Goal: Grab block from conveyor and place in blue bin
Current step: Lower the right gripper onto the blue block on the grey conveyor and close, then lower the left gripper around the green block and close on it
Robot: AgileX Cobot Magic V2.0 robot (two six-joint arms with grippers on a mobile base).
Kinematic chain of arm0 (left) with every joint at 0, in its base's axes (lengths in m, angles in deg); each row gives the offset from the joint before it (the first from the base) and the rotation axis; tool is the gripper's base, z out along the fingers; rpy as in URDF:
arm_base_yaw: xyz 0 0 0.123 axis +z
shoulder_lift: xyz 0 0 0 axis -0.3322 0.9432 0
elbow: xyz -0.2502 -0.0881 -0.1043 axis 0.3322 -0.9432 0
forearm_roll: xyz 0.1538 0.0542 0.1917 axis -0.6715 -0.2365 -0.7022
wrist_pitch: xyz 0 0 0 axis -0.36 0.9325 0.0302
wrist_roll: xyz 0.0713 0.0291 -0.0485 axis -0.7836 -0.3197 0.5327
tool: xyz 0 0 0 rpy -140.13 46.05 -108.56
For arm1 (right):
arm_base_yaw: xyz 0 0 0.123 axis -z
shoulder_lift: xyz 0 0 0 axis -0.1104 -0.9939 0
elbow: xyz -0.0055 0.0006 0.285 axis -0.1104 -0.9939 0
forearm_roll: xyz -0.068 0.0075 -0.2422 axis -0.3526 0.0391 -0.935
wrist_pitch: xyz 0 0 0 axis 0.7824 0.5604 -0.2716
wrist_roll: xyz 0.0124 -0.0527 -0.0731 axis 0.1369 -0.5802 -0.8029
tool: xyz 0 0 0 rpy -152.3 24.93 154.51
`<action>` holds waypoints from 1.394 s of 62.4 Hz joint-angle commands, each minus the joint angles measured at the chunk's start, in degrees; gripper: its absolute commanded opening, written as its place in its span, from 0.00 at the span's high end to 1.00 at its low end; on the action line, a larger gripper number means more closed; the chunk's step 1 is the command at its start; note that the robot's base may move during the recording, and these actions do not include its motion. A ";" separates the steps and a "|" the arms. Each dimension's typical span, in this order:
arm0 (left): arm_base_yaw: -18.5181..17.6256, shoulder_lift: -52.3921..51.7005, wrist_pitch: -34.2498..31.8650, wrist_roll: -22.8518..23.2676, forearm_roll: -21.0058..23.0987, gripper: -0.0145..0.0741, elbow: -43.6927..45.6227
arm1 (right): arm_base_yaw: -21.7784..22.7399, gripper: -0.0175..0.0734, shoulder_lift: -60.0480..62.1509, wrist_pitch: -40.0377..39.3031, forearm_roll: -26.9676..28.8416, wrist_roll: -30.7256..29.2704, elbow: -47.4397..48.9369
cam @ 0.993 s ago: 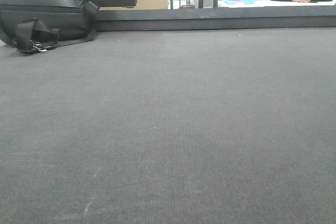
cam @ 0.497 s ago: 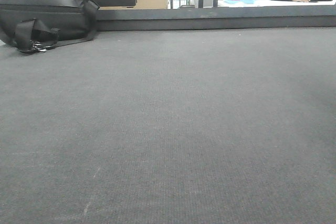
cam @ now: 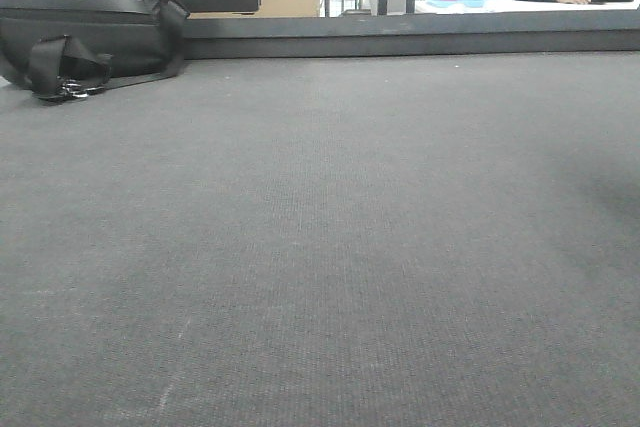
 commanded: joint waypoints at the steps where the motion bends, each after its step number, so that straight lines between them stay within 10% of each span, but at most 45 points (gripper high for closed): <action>1: 0.08 0.35 -0.27 0.08 0.26 0.96 0.39 | 0.01 0.96 -2.71 -0.67 -2.14 0.43 -0.86; 22: 0.08 0.59 -0.27 0.08 0.26 0.96 0.39 | 0.01 0.40 -6.32 -6.71 -4.38 2.92 -7.41; 61: 0.08 0.61 2.96 1.16 1.12 0.96 0.39 | 0.01 0.44 -12.29 -18.45 -5.15 2.92 -14.79; 76: 3.13 2.73 11.48 4.37 1.12 0.96 2.24 | 0.01 0.99 -11.84 -15.13 -5.30 2.92 -14.43; 87: 6.42 8.73 16.04 -7.69 1.12 0.96 5.11 | 0.01 0.99 -9.34 -14.05 -5.30 2.92 -13.50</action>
